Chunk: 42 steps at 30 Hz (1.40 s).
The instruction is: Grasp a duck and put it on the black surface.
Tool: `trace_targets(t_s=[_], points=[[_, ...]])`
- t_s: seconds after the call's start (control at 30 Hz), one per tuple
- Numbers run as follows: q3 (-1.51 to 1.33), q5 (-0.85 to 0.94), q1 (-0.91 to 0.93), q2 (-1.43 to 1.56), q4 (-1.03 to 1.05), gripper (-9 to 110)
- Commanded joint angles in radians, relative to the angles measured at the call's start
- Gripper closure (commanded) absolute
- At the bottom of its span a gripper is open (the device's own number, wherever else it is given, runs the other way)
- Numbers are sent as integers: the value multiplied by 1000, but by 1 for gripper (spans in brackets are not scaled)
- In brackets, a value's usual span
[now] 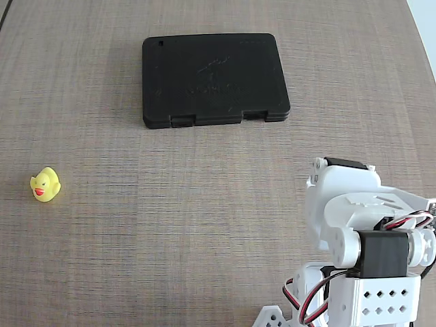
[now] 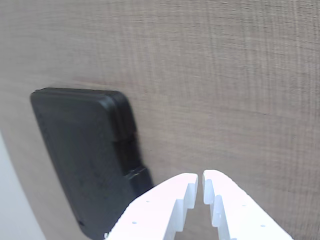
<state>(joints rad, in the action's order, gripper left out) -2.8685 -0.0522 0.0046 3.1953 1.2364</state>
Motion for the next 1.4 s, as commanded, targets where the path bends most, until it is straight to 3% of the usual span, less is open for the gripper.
trace_targets(t_s=[0.0,0.17,0.5,0.73,0.97,1.37], points=[[270,6,-12,-293,3,102],[646,6,-146,-686,11,102],[1137,0,-650,-1293,15,101],[1316,5,-916,-1583,6,83],[1502,-6,-1075,-1759,17,63],[1678,-3,-1120,-2057,3,62]])
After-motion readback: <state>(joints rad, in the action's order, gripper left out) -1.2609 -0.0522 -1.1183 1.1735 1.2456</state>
